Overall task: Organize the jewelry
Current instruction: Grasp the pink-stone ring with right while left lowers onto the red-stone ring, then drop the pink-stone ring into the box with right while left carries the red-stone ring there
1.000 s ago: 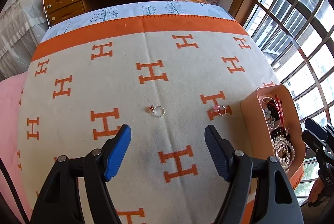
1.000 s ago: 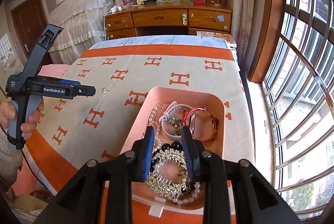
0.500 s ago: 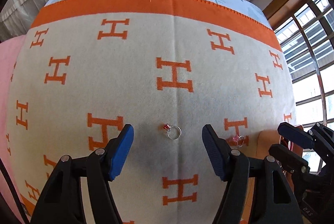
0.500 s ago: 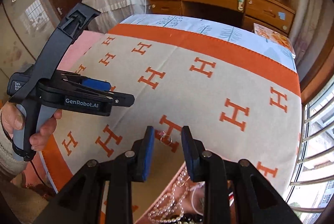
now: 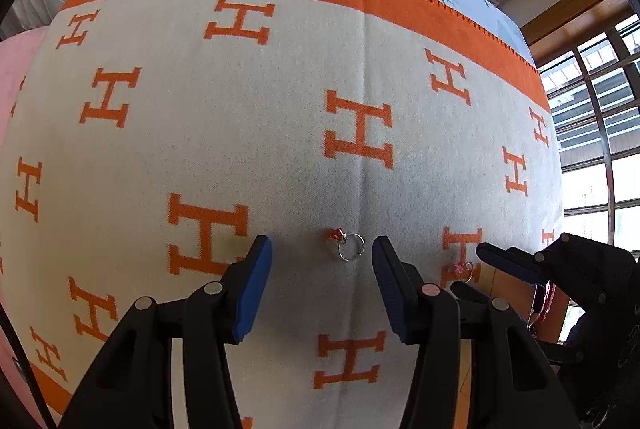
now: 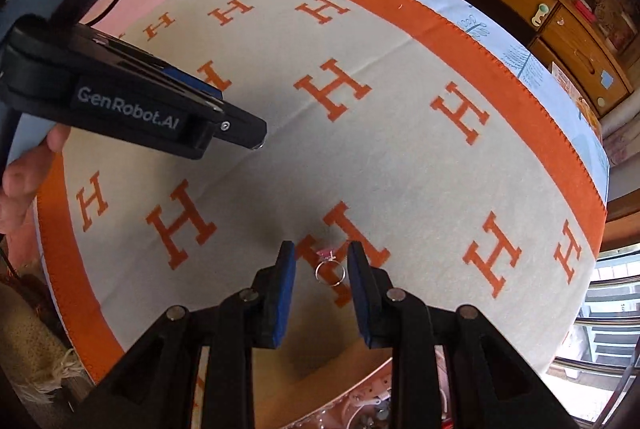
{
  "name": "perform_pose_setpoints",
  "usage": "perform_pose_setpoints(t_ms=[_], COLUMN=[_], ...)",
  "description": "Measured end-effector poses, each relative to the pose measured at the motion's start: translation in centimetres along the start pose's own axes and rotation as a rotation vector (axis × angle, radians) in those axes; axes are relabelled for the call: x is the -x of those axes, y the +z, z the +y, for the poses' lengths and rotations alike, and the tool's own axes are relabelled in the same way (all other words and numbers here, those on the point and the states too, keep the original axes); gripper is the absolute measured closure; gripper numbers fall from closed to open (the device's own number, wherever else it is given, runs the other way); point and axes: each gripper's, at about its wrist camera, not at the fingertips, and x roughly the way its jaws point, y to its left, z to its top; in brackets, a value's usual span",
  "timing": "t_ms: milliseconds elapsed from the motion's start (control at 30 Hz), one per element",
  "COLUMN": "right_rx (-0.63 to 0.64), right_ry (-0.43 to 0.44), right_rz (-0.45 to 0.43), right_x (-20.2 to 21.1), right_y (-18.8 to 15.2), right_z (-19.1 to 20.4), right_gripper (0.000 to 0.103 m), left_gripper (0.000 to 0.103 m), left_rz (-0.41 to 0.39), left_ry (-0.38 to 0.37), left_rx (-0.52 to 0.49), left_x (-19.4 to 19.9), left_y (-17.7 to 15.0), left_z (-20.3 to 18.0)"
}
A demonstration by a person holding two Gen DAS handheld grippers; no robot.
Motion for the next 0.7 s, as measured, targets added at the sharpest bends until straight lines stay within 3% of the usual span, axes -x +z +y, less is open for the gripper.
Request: perform_pose_setpoints(t_ms=[133,167,400,700], right_rx=[-0.013,-0.012,-0.079,-0.199], right_ry=[0.022,0.028,0.047,0.111], right_rz=[0.030,0.032,-0.061,-0.241], right_x=[-0.8,-0.8,1.4,6.3], right_y=[0.1,0.1,-1.7,-4.9], right_z=[-0.6,-0.6,-0.6,-1.1], right_gripper=[0.078,0.088,0.088,0.088], left_gripper=[0.052,0.052,0.054,0.080], left_rz=[0.001,0.002,0.000,-0.004], left_ry=[0.007,0.007,0.035,0.102], left_rx=[0.002,0.001,-0.038,-0.137], left_x=[0.0,-0.1,-0.4,-0.9], left_y=[0.1,0.1,0.2,0.2], left_z=[-0.3,-0.4,-1.9,-4.5])
